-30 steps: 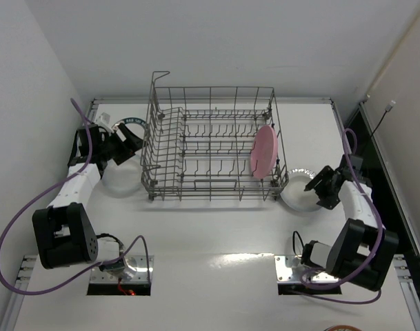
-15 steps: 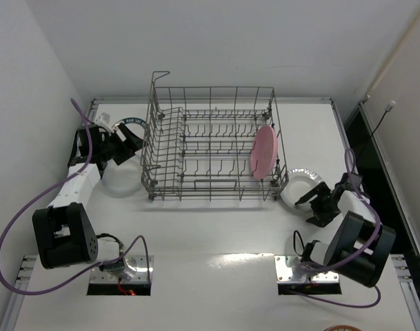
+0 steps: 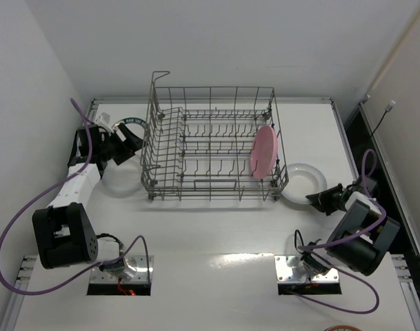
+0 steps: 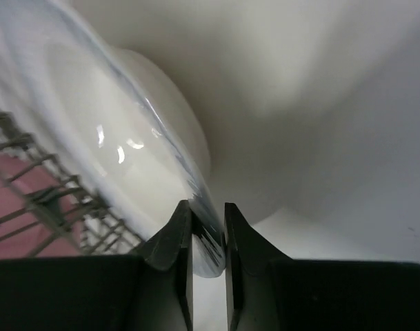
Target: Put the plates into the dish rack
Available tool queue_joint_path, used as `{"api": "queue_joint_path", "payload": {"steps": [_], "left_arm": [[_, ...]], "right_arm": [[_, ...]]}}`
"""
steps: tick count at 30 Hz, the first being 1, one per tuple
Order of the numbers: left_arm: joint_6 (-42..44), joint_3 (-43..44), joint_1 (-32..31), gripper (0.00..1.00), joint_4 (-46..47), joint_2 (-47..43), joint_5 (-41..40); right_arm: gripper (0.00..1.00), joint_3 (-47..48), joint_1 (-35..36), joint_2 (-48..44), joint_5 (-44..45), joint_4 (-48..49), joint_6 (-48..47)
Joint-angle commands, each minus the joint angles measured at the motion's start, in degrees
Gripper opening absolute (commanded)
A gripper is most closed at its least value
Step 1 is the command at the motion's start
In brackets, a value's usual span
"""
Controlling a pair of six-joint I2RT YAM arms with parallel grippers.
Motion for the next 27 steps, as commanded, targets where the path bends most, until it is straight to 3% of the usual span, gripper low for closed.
{"api": "queue_joint_path", "payload": {"steps": [1, 8, 17, 21, 27], "left_arm": [[-0.23, 0.61, -0.57, 0.73, 1.86, -0.37, 4.04], [-0.23, 0.61, -0.57, 0.73, 1.86, -0.37, 4.04], [-0.23, 0.61, -0.57, 0.73, 1.86, -0.37, 4.04], [-0.75, 0.61, -0.57, 0.73, 1.86, 0.15, 4.04], [-0.75, 0.61, -0.57, 0.73, 1.86, 0.15, 4.04]], "right_arm": [[0.00, -0.46, -0.80, 1.16, -0.65, 0.22, -3.00], [0.00, 2.17, -3.26, -6.20, 0.04, -3.81, -4.23], [0.00, 4.36, -4.94, -22.64, 5.49, -6.98, -0.11], [0.00, 10.77, -3.53, -21.35, 9.62, -10.94, -1.15], [0.00, 13.24, -2.92, -23.00, 9.01, -10.94, -1.25]]}}
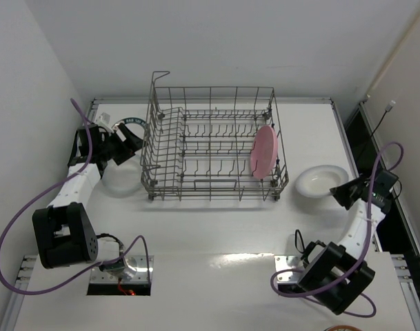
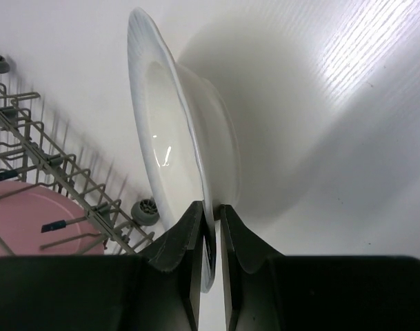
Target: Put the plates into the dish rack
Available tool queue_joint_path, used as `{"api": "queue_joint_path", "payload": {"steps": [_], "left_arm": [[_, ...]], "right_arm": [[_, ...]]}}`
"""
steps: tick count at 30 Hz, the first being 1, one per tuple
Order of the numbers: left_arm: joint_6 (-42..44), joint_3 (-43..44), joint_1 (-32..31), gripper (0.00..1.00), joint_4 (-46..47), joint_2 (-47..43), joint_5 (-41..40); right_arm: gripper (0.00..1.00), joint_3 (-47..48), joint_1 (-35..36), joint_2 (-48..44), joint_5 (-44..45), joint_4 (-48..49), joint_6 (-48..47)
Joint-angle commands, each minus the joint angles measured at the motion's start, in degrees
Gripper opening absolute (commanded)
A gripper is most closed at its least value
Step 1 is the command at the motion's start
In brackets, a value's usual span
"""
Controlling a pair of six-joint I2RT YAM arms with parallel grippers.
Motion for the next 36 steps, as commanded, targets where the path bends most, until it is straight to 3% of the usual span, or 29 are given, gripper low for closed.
{"api": "queue_joint_path", "payload": {"steps": [1, 10, 14, 19, 28, 36], "left_arm": [[-0.58, 0.61, -0.57, 0.73, 1.86, 0.04, 4.02], [-0.58, 0.61, -0.57, 0.73, 1.86, 0.04, 4.54], [-0.58, 0.61, -0.57, 0.73, 1.86, 0.04, 4.54], [-1.11, 0.61, -0.57, 0.73, 2.39, 0.04, 4.54], [-1.11, 0.61, -0.57, 0.73, 1.86, 0.04, 4.02], [-0.58, 0.61, -0.57, 0.73, 1.86, 0.04, 2.96]], "right_arm": [[0.00, 4.50, 0.76, -2.22, -1.15, 2.24, 0.88], [0.00, 19.26, 3.31, -1.96, 6.41, 0.74, 4.13], [0.00, 26.55, 9.25, -2.48, 11.04, 0.74, 2.73], [0.00, 32.61, 15.86, -0.91, 10.28, 1.62, -2.97], [0.00, 45.62, 34.84, 5.24, 12.38, -0.57, -10.89], [0.00, 51.69, 58.04, 16.74, 29.86, -4.96, -16.43]]}}
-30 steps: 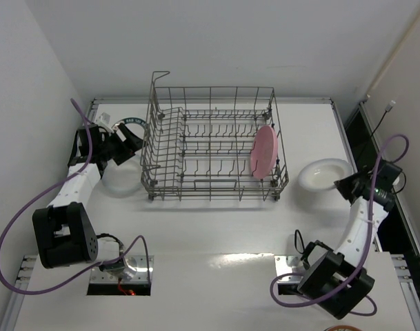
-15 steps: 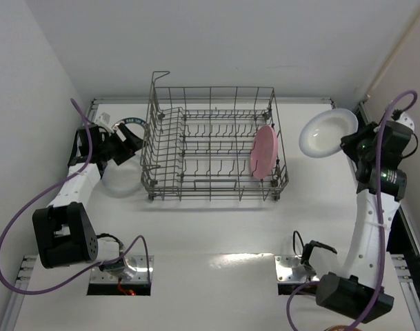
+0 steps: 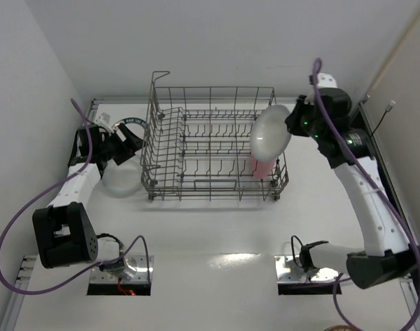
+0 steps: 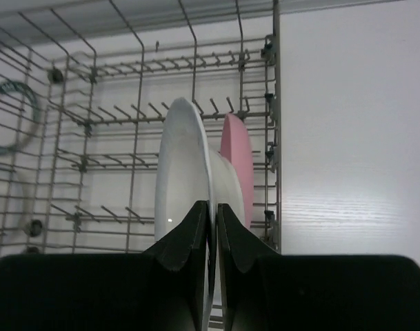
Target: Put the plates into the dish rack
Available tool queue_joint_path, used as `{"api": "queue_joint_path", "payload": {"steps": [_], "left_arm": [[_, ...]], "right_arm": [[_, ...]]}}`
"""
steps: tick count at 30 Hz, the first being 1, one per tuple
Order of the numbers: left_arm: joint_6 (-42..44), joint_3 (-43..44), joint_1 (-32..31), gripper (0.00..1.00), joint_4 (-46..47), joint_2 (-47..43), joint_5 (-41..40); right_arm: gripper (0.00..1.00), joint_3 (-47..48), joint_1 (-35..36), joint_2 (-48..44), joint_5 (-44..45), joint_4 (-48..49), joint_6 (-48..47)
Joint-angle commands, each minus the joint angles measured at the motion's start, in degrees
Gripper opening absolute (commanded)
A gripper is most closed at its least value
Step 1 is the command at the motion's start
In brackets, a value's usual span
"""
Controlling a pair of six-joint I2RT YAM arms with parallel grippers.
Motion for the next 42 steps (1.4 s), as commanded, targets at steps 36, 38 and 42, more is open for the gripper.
{"api": "queue_joint_path", "payload": {"steps": [36, 38, 42], "left_arm": [[-0.51, 0.61, -0.57, 0.73, 1.31, 0.48, 3.07], [-0.51, 0.61, -0.57, 0.73, 1.31, 0.48, 3.07], [0.01, 1.14, -0.57, 0.73, 0.78, 0.48, 3.07]], "right_arm": [[0.00, 10.12, 25.71, 32.89, 38.82, 1.96, -10.66], [0.04, 10.65, 25.71, 33.78, 39.35, 1.35, -10.66], [0.18, 11.26, 25.71, 35.18, 39.88, -0.41, -9.44]]}}
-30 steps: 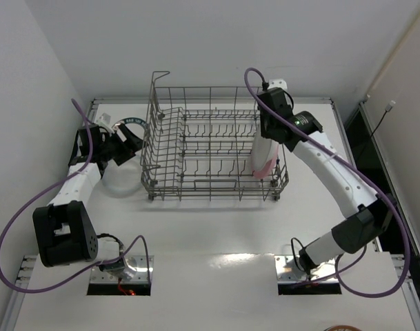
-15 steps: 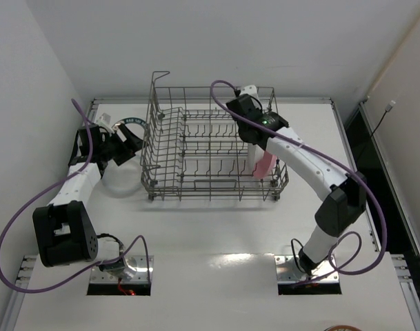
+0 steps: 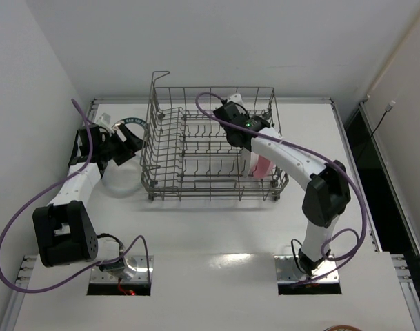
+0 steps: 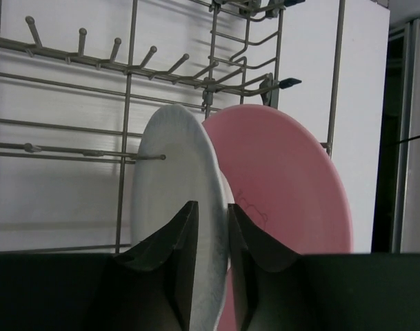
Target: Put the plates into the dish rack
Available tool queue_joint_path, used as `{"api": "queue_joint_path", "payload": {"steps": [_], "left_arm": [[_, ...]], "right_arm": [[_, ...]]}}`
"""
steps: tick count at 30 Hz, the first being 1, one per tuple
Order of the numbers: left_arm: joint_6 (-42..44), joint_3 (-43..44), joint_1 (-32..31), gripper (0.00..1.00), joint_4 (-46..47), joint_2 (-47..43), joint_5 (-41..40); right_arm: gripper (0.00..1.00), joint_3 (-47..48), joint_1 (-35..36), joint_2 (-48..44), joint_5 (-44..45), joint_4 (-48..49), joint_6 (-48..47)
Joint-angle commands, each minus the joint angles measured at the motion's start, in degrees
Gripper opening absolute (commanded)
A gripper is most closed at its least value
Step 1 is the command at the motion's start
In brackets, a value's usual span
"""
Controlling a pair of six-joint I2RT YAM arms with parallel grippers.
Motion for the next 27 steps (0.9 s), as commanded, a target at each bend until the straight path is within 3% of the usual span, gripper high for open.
{"api": "queue_joint_path", "payload": {"steps": [1, 9, 13, 17, 21, 27], "left_arm": [[-0.03, 1.14, -0.57, 0.73, 0.85, -0.13, 3.05], [1.02, 1.83, -0.57, 0.73, -0.55, -0.13, 1.21], [3.74, 3.59, -0.57, 0.73, -4.32, -0.91, -4.65], [5.15, 5.36, -0.57, 0.73, -7.06, -3.37, -12.50], [5.85, 6.49, -1.09, 0.73, -10.13, -2.15, -16.27], [7.79, 8.08, -3.63, 0.73, -18.31, -4.77, -31.82]], "right_arm": [[0.23, 1.84, 0.23, -0.51, 2.42, 0.05, 0.77], [0.34, 6.31, 0.23, -1.56, 1.18, -7.24, 4.29], [0.45, 6.94, 0.76, -9.97, -2.67, -9.01, 4.56], [0.53, 1.16, 0.76, -16.84, -8.38, -6.56, 3.95], [0.53, -2.72, 0.23, -21.86, -10.68, -6.55, 3.94], [0.53, -15.90, 0.14, -29.33, -11.30, -1.55, 3.94]]}}
